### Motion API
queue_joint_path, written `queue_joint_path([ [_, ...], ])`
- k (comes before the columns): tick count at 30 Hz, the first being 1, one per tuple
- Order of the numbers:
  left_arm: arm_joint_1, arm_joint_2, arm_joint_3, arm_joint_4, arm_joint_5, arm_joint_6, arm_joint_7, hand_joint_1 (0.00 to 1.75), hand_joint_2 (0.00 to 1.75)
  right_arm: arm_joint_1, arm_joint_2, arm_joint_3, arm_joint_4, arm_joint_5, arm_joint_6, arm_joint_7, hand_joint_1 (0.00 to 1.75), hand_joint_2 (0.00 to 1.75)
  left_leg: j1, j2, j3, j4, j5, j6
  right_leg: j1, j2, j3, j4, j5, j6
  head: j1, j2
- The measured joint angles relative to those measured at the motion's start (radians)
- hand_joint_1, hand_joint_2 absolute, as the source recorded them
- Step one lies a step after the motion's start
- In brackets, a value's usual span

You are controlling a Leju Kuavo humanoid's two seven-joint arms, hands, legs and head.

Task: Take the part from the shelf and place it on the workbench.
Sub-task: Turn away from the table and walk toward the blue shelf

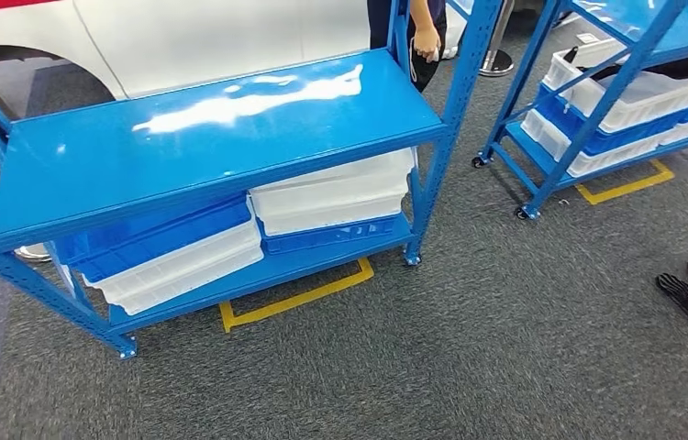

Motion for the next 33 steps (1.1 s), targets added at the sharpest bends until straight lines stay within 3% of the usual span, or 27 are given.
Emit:
queue_joint_path([
  [1, 0.0, -0.001, 0.0, 0.0, 0.0, 0.0, 0.0, 0.0, 0.0, 0.0, 0.0, 0.0, 0.0, 0.0, 0.0, 0.0, 0.0, 0.0, 0.0, -0.012, -0.004, 0.001, 0.001, -0.007, 0.0, 0.015, 0.007, -0.021, 0.004, -0.002, 0.0, 0.0],
  [2, 0.0, -0.001, 0.0, 0.0, 0.0, -0.001, 0.0, 0.0, 0.0, -0.002, 0.0, -0.001, 0.0, 0.001, 0.0, 0.001, 0.0, 0.0, 0.0, -0.023, -0.009, 0.001, 0.004, -0.015, 0.003, 0.015, 0.008, -0.025, 0.002, -0.005, 0.0, 0.0],
  [3, 0.002, -0.001, 0.0, 0.0, -0.001, -0.001, 0.0, 0.0, 0.0, -0.004, 0.0, -0.001, 0.0, 0.001, 0.0, 0.001, 0.0, 0.0, 0.003, -0.034, -0.013, -0.001, 0.006, -0.022, 0.003, 0.001, 0.009, -0.027, 0.004, -0.009, 0.0, 0.0],
  [4, 0.004, -0.001, 0.0, 0.0, -0.001, -0.001, 0.0, 0.0, 0.0, -0.005, 0.001, -0.001, 0.0, 0.001, 0.0, 0.001, 0.0, 0.0, 0.003, -0.027, -0.016, 0.002, 0.004, -0.028, 0.002, -0.013, 0.011, -0.032, 0.007, -0.016, 0.0, 0.0],
  [6, 0.006, -0.001, 0.0, 0.0, -0.002, -0.002, 0.0, 0.0, 0.0, -0.003, 0.002, -0.001, 0.0, 0.002, 0.0, 0.002, 0.0, 0.0, 0.002, 0.03, -0.041, 0.052, -0.03, -0.035, 0.0, -0.044, 0.014, -0.043, 0.013, -0.032, -0.001, 0.0],
  [7, 0.004, -0.002, 0.0, 0.0, -0.002, -0.002, 0.0, 0.0, 0.0, -0.001, 0.002, -0.001, 0.0, 0.002, 0.0, 0.002, 0.0, 0.0, 0.001, 0.067, -0.067, 0.108, -0.064, -0.036, 0.002, -0.062, 0.014, -0.045, 0.014, -0.037, -0.002, 0.0],
  [8, 0.001, -0.002, 0.0, 0.0, -0.002, -0.003, 0.0, 0.0, 0.0, 0.002, 0.002, -0.001, 0.0, 0.002, 0.0, 0.002, 0.0, 0.0, 0.001, 0.089, -0.098, 0.176, -0.101, -0.039, 0.005, -0.079, 0.012, -0.045, 0.014, -0.04, -0.002, 0.0],
  [10, -0.001, -0.002, 0.0, 0.0, -0.003, -0.004, 0.0, 0.0, 0.0, 0.005, 0.002, -0.002, 0.0, 0.002, 0.0, 0.003, 0.0, 0.0, 0.003, 0.103, -0.141, 0.278, -0.14, -0.044, 0.009, -0.116, 0.01, -0.044, 0.013, -0.041, -0.002, 0.0],
  [11, 0.001, -0.002, 0.0, 0.0, -0.004, -0.005, 0.0, 0.0, 0.0, 0.005, 0.002, -0.002, 0.0, 0.002, 0.0, 0.003, 0.0, 0.0, 0.003, 0.106, -0.136, 0.279, -0.132, -0.045, 0.01, -0.132, 0.009, -0.043, 0.011, -0.041, -0.002, 0.0],
  [13, 0.004, -0.002, 0.0, 0.0, -0.004, -0.007, 0.0, 0.0, 0.0, 0.004, 0.003, -0.002, 0.0, 0.002, 0.0, 0.003, 0.0, 0.0, 0.002, 0.128, -0.067, 0.168, -0.073, -0.043, 0.011, -0.16, 0.013, -0.04, 0.008, -0.038, -0.002, 0.0],
  [15, 0.003, -0.001, 0.0, 0.0, -0.005, -0.008, -0.001, 0.0, 0.0, 0.002, 0.003, -0.002, 0.0, 0.002, 0.001, 0.005, 0.0, 0.0, -0.003, 0.174, 0.005, 0.041, -0.032, -0.032, 0.015, -0.183, 0.017, -0.036, 0.002, -0.029, -0.002, 0.0],
  [17, 0.002, -0.001, 0.0, 0.0, -0.006, -0.01, -0.002, 0.0, 0.0, 0.0, 0.004, -0.003, 0.0, 0.002, 0.001, 0.006, 0.0, 0.0, -0.009, 0.191, 0.022, 0.002, -0.027, -0.021, 0.019, -0.2, 0.02, -0.034, -0.001, -0.019, -0.001, 0.0],
  [18, 0.003, -0.001, 0.0, 0.0, -0.006, -0.011, -0.004, 0.0, 0.0, -0.003, 0.004, -0.003, 0.0, 0.001, 0.0, 0.004, 0.0, 0.0, -0.009, 0.181, 0.019, 0.001, -0.024, -0.017, 0.019, -0.207, 0.023, -0.035, -0.001, -0.014, -0.001, 0.0],
  [19, 0.005, -0.001, 0.0, 0.0, -0.006, -0.013, -0.006, 0.0, 0.0, -0.005, 0.004, -0.004, 0.0, 0.0, -0.001, 0.002, 0.0, 0.0, -0.006, 0.173, 0.019, -0.003, -0.02, -0.011, 0.018, -0.203, 0.025, -0.034, -0.003, -0.008, -0.001, 0.0],
  [21, 0.007, -0.003, 0.0, 0.0, -0.006, -0.013, -0.009, 0.0, 0.0, -0.007, 0.004, -0.008, 0.0, -0.001, -0.003, -0.005, 0.0, 0.0, 0.0, 0.159, 0.021, -0.012, -0.013, 0.001, 0.015, -0.155, 0.012, 0.004, -0.035, 0.002, -0.001, 0.0],
  [23, 0.003, -0.004, 0.0, 0.0, -0.008, -0.013, -0.013, 0.0, 0.0, -0.004, 0.004, -0.012, 0.0, -0.003, -0.001, -0.009, 0.0, 0.0, 0.002, 0.146, 0.018, -0.014, -0.012, 0.011, 0.012, -0.094, -0.043, 0.12, -0.101, 0.006, -0.001, 0.0],
  [24, 0.001, -0.005, 0.0, 0.0, -0.009, -0.012, -0.015, 0.0, 0.0, -0.002, 0.004, -0.014, 0.0, -0.003, -0.001, -0.009, 0.0, 0.0, 0.001, 0.139, 0.016, -0.014, -0.013, 0.014, 0.011, -0.082, -0.079, 0.19, -0.128, 0.007, -0.001, 0.0],
  [25, 0.0, -0.005, 0.0, 0.0, -0.012, -0.012, -0.016, 0.0, 0.0, -0.002, 0.004, -0.016, 0.0, -0.004, 0.0, -0.009, 0.0, 0.0, 0.001, 0.132, 0.016, -0.014, -0.015, 0.015, 0.01, -0.078, -0.105, 0.239, -0.139, 0.008, -0.001, 0.0],
  [26, 0.001, -0.005, 0.0, 0.0, -0.014, -0.011, -0.017, 0.0, 0.0, -0.001, 0.004, -0.019, 0.0, -0.004, 0.0, -0.009, 0.0, 0.0, 0.0, 0.124, 0.019, -0.013, -0.017, 0.015, 0.009, -0.077, -0.116, 0.254, -0.128, 0.009, -0.001, 0.0],
  [27, 0.002, -0.005, 0.0, 0.0, -0.015, -0.011, -0.018, 0.0, 0.0, 0.0, 0.004, -0.022, 0.0, -0.004, 0.0, -0.009, 0.0, 0.0, 0.0, 0.117, 0.024, -0.012, -0.02, 0.013, 0.007, -0.077, -0.107, 0.228, -0.097, 0.009, -0.001, 0.0],
  [29, 0.004, -0.007, 0.0, 0.0, -0.017, -0.011, -0.018, 0.0, 0.0, 0.002, 0.003, -0.026, 0.0, -0.004, 0.0, -0.009, 0.0, 0.0, 0.001, 0.105, 0.035, -0.01, -0.028, 0.005, 0.003, -0.075, -0.049, 0.094, -0.018, 0.005, -0.001, 0.0],
  [30, 0.004, -0.007, 0.0, 0.0, -0.017, -0.011, -0.018, 0.0, 0.0, 0.003, 0.003, -0.027, 0.0, -0.004, 0.0, -0.008, 0.0, 0.0, -0.001, 0.101, 0.038, -0.007, -0.033, -0.001, 0.004, -0.073, -0.023, 0.033, 0.005, 0.003, -0.001, 0.0],
  [31, 0.004, -0.008, 0.0, 0.0, -0.017, -0.011, -0.018, 0.0, 0.0, 0.003, 0.002, -0.027, 0.0, -0.004, 0.0, -0.008, 0.0, 0.0, -0.002, 0.099, 0.038, -0.005, -0.038, -0.008, 0.005, -0.071, -0.008, -0.005, 0.014, 0.0, -0.001, 0.0],
  [33, 0.004, -0.008, 0.0, 0.0, -0.017, -0.011, -0.018, 0.0, 0.0, 0.001, 0.003, -0.028, 0.0, -0.004, 0.0, -0.009, 0.0, 0.0, -0.004, 0.096, 0.038, -0.005, -0.044, -0.02, 0.01, -0.07, -0.004, -0.021, 0.004, -0.009, -0.002, 0.0],
])
